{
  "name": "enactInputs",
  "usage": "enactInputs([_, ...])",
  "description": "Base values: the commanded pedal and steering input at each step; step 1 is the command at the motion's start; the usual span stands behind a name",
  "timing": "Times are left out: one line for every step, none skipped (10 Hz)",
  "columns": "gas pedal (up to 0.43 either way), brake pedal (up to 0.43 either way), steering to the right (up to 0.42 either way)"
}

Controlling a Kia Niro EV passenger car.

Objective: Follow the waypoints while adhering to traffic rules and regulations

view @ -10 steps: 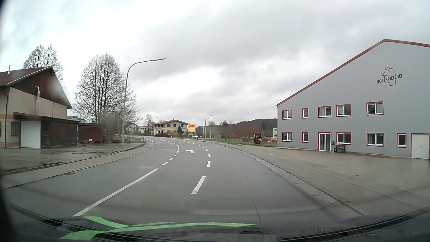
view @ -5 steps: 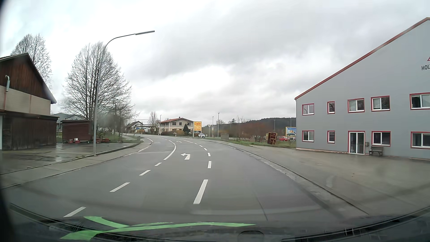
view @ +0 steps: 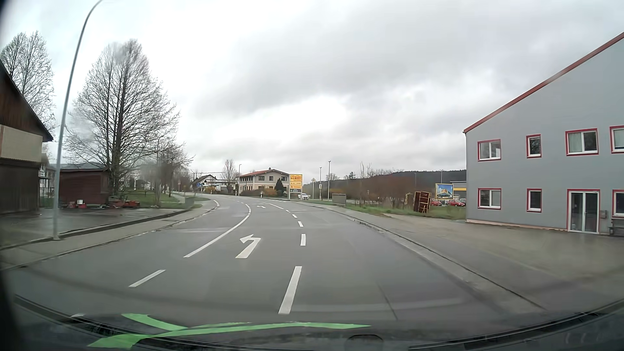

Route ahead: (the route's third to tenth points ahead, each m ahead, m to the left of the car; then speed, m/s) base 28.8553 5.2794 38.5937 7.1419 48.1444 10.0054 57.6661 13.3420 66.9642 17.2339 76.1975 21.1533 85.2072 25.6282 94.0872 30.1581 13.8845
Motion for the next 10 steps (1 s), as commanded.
enactInputs([0.059,0.0,-0.024])
enactInputs([0.059,0.0,-0.024])
enactInputs([0.059,0.0,-0.024])
enactInputs([0.059,0.0,-0.025])
enactInputs([0.059,0.0,-0.026])
enactInputs([0.059,0.0,-0.029])
enactInputs([0.059,0.0,-0.035])
enactInputs([0.059,0.0,-0.037])
enactInputs([0.067,0.0,-0.037])
enactInputs([0.067,0.0,-0.038])
